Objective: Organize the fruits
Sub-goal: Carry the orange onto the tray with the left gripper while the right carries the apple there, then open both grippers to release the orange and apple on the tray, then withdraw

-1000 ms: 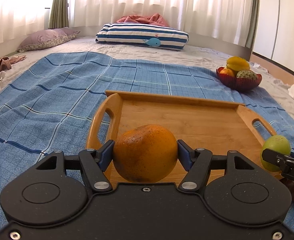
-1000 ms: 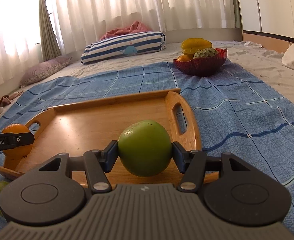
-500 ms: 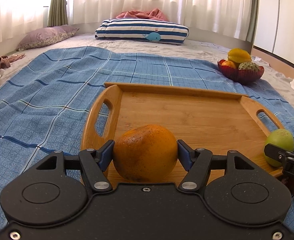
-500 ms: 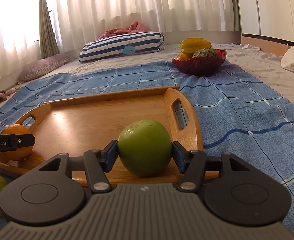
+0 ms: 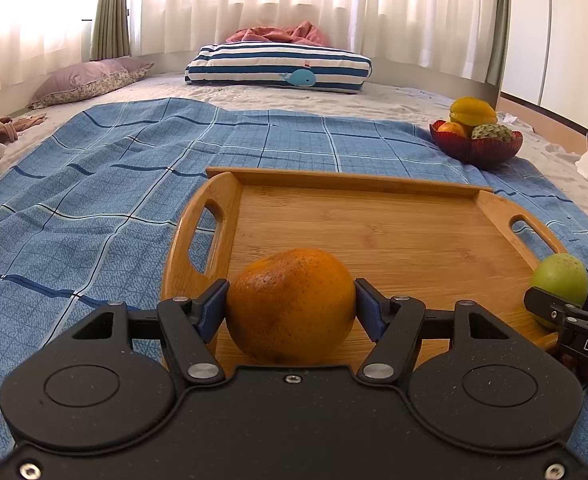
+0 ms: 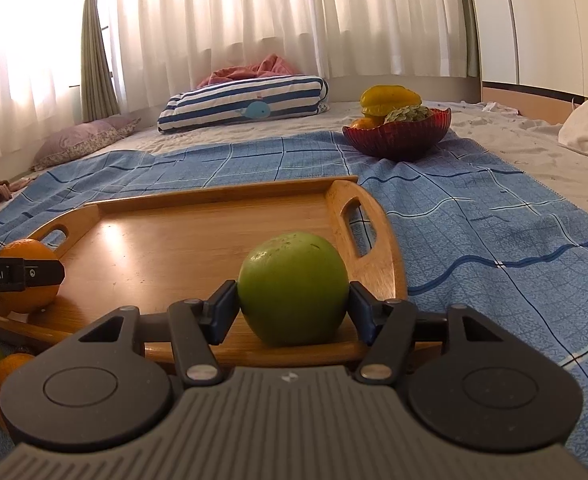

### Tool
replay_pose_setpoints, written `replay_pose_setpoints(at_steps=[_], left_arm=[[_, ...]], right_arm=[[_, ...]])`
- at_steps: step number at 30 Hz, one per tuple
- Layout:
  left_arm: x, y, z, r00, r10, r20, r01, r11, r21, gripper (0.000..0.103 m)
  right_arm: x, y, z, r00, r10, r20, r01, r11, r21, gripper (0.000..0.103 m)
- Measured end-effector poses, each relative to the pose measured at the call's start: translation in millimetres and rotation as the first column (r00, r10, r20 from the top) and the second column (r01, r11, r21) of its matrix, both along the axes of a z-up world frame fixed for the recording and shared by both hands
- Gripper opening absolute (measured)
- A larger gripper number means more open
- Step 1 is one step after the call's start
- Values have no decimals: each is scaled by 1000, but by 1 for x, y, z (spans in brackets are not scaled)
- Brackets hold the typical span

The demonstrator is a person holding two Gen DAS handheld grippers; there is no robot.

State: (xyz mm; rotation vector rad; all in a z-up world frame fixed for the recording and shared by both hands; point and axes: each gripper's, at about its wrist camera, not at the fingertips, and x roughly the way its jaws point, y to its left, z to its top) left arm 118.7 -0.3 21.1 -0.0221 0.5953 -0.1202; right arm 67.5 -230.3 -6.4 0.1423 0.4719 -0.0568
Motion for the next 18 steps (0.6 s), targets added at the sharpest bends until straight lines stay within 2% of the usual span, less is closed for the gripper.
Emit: replay_pose_setpoints(at_steps=[8, 10, 13, 18], left_arm=[[-4, -2, 2, 1000, -13, 19, 13, 1000, 4, 68], [-5, -3, 4, 999, -14, 34, 13, 1000, 15, 73], [-8, -6, 5, 999, -8, 50, 6, 999, 36, 77], [-12, -3, 8, 998, -7, 59, 6, 1000, 14, 82]], right_arm=[[-1, -1, -2, 1000, 8, 10, -8, 1000, 5, 68], [-1, -1, -2, 1000, 11, 12, -12, 1000, 5, 77], [-2, 0, -2, 1000, 20, 19, -21, 1000, 8, 84], [-5, -3, -1, 999, 24, 38, -25, 999, 32, 90]])
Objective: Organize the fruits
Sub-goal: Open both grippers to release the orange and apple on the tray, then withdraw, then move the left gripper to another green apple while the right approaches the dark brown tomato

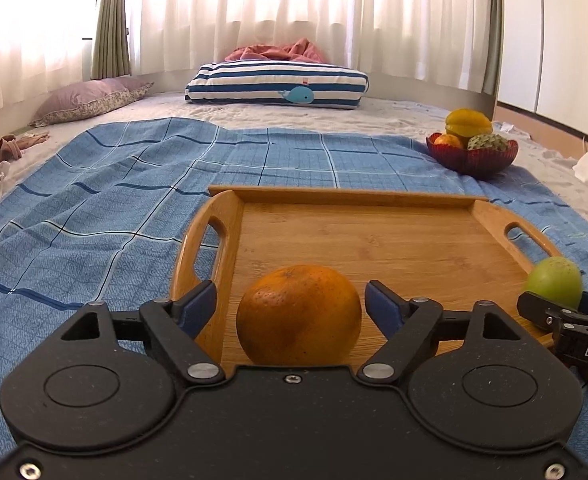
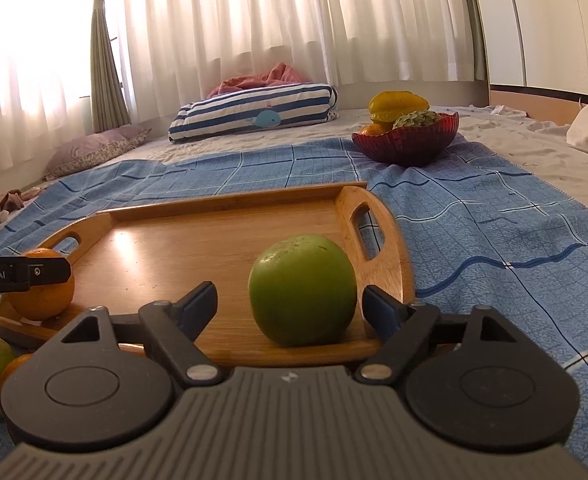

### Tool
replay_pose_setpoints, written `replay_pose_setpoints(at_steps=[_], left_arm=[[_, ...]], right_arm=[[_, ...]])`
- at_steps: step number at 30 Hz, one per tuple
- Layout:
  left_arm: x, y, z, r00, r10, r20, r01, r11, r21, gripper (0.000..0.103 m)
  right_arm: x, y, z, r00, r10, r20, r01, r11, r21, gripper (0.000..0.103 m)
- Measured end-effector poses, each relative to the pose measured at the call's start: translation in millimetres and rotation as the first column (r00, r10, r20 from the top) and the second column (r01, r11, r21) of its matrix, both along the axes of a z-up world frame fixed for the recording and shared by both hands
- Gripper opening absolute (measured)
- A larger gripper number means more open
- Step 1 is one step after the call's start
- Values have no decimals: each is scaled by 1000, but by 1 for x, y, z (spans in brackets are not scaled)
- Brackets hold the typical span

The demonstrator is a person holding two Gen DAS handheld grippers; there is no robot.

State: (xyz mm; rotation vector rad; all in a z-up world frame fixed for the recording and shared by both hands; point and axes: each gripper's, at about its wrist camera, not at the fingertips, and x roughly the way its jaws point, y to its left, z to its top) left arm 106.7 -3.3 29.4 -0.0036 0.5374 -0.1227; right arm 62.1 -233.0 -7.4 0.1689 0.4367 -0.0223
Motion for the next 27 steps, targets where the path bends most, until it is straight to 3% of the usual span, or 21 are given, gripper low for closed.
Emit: replay_pose_setpoints(at_steps=[8, 18, 21, 27], left_arm=[[-19, 7, 8, 999, 1, 50, 0, 1000, -23, 93], [-44, 7, 7, 997, -3, 78, 5, 1000, -20, 95], [-51, 7, 4, 996, -5, 88, 7, 1000, -19, 102], [-61, 8, -2, 996, -3, 90, 4, 1000, -19, 102]], right_arm=[[-15, -2, 5, 996, -22, 86, 21, 1000, 13, 103], [-35, 11, 7, 991, -33, 127, 38, 999, -37, 103], [-39, 12, 6, 992, -40, 122, 44, 998, -33, 103], [-50, 8, 0, 991, -56, 118, 56, 998, -3, 103]])
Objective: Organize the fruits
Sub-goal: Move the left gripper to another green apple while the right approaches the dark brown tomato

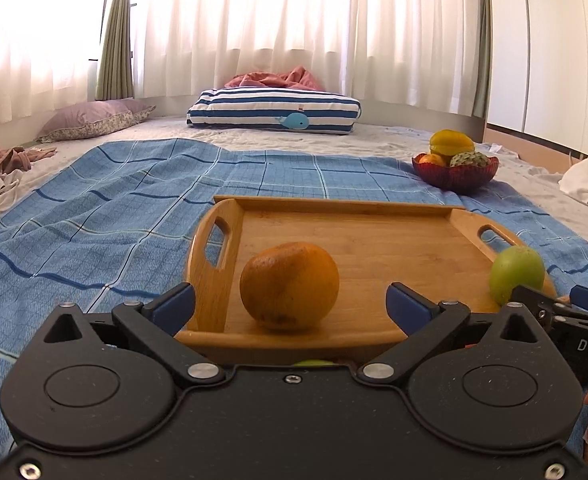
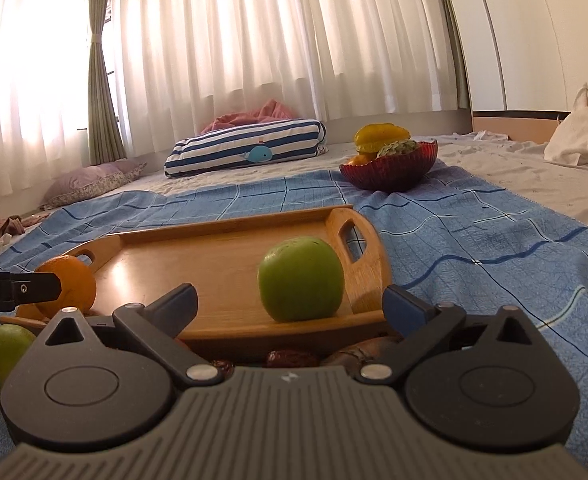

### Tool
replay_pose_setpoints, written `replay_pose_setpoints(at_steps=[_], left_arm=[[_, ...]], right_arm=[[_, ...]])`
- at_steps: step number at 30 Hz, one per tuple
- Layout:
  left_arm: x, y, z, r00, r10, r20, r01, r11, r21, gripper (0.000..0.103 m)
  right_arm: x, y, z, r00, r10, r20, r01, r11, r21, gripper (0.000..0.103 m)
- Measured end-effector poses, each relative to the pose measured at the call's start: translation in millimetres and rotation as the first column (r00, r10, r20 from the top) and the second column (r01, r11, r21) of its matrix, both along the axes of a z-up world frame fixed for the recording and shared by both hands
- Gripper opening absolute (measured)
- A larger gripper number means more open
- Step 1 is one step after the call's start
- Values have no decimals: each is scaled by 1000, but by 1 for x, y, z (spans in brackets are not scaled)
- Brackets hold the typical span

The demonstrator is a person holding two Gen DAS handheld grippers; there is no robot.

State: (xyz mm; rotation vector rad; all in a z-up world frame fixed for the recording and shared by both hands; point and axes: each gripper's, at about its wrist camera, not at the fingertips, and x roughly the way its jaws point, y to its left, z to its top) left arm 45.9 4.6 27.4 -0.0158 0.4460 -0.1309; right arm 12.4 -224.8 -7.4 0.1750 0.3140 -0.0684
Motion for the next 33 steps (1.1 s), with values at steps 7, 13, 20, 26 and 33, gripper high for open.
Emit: replay_pose_setpoints(at_steps=[7, 13, 20, 26, 33], left_arm=[[-12, 4, -8, 1000, 2, -2, -2, 1000, -15, 102], [-20, 5, -14, 1000, 11, 1, -11, 1000, -3, 102], [-29, 6, -20, 1000, 13, -6, -13, 1000, -2, 102], [-35, 5, -24, 1000, 21, -2, -21, 1000, 12, 102], [-45, 7, -25, 1000, 23, 4, -23, 999, 22, 102]], right_arm=[[-12, 4, 0, 999, -30, 29, 30, 999, -23, 103], [-18, 8, -1, 998, -42, 36, 44, 998, -51, 103], [-27, 16, -6, 998, -45, 40, 50, 990, -134, 103], [-33, 21, -7, 998, -42, 45, 50, 984, -174, 103], [-36, 18, -7, 998, -47, 47, 54, 985, -162, 103]])
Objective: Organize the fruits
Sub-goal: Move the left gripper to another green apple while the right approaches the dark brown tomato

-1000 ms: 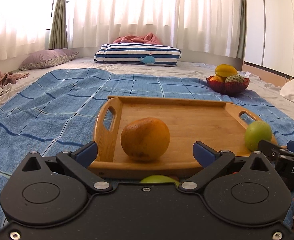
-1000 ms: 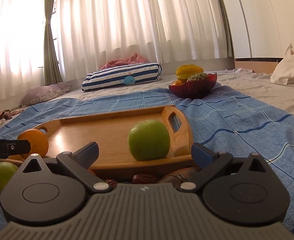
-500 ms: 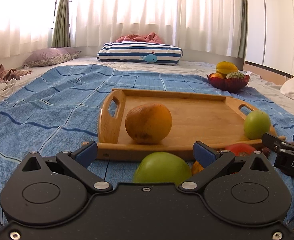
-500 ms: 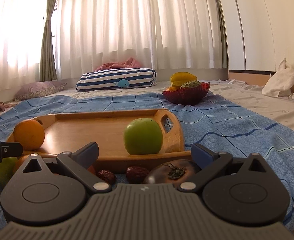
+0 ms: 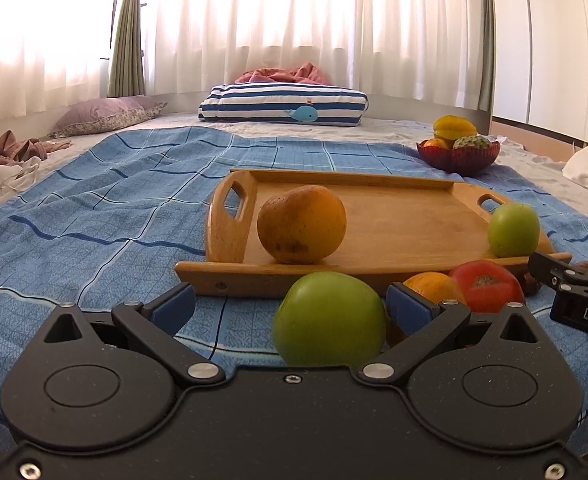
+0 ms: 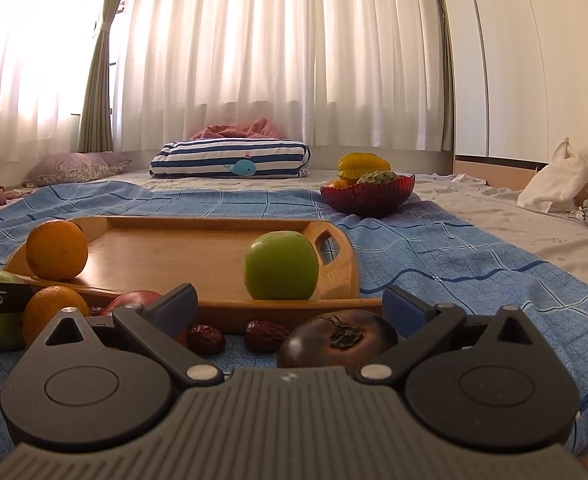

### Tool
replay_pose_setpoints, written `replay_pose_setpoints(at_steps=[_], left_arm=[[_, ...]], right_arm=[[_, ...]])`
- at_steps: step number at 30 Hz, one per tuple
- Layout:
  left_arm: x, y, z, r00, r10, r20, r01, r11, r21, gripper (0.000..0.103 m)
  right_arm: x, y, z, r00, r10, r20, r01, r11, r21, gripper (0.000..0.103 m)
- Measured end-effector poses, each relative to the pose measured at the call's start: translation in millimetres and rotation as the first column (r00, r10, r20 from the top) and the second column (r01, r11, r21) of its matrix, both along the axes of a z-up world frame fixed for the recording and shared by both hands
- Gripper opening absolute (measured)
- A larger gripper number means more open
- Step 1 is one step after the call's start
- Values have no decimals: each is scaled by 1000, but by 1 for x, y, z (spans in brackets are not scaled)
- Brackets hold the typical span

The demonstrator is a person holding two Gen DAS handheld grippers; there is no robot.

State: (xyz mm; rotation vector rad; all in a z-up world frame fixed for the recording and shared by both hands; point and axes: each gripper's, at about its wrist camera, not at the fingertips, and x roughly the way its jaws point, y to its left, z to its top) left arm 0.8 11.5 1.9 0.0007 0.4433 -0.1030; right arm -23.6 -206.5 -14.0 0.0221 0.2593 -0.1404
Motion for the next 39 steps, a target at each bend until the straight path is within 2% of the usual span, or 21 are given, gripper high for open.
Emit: replay_pose_setpoints(at_steps=[2, 5, 7, 10, 32, 39], left_arm=[[-3, 0, 0, 1000, 1, 0, -1, 1000, 4, 101], [-7, 1, 0, 1000, -5, -14, 5, 1000, -1, 94], [-9, 0, 0, 999, -15, -28, 14, 1000, -14, 81], [-11, -2, -1, 999, -35, -41, 35, 999, -9, 72], [-17, -8, -4, 998, -48, -48, 49, 999, 21, 63], [-13, -8, -4, 998, -37, -52, 37, 999, 7, 63]], right_arm=[[0, -1, 1, 1000, -1, -2, 1, 1000, 1, 103], [-2, -2, 1, 1000, -8, -4, 8, 1000, 3, 103], [-4, -3, 1, 1000, -13, -7, 13, 1000, 8, 103], [-7, -5, -1, 1000, -24, -13, 24, 1000, 13, 103], [-21, -12, -9, 996, -69, -55, 71, 997, 34, 103], [-23, -10, -9, 997, -63, -49, 64, 997, 32, 103]])
